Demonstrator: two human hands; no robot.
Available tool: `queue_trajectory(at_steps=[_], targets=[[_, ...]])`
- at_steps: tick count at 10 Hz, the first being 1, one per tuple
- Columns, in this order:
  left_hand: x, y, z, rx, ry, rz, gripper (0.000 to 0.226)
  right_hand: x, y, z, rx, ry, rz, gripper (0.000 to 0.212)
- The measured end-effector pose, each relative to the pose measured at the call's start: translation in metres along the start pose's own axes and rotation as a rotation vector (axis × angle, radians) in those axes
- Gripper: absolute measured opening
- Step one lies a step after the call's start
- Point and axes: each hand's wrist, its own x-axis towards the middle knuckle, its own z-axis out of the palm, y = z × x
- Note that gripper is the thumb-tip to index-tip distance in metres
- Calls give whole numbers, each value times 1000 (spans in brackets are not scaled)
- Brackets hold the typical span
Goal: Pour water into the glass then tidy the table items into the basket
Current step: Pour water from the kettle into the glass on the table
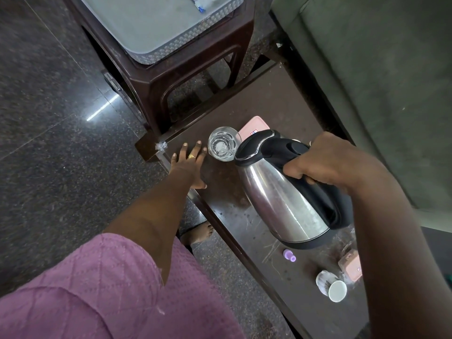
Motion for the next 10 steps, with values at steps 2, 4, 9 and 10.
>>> queue_trajectory(at_steps=[2, 4, 9, 10], targets=[[-1, 0, 0, -3, -1, 1, 113, -1, -2, -1, -6, -11, 0, 20], [1, 3, 1, -2, -39, -27, 117, 0, -1, -1, 9, -20, -4, 22], [1, 2, -2, -60, -68, -15, 121, 0, -7, -3, -6, -25, -2, 19], [3, 2, -1, -58, -81, -17, 123, 0, -7, -3, -31, -26, -4, 20]])
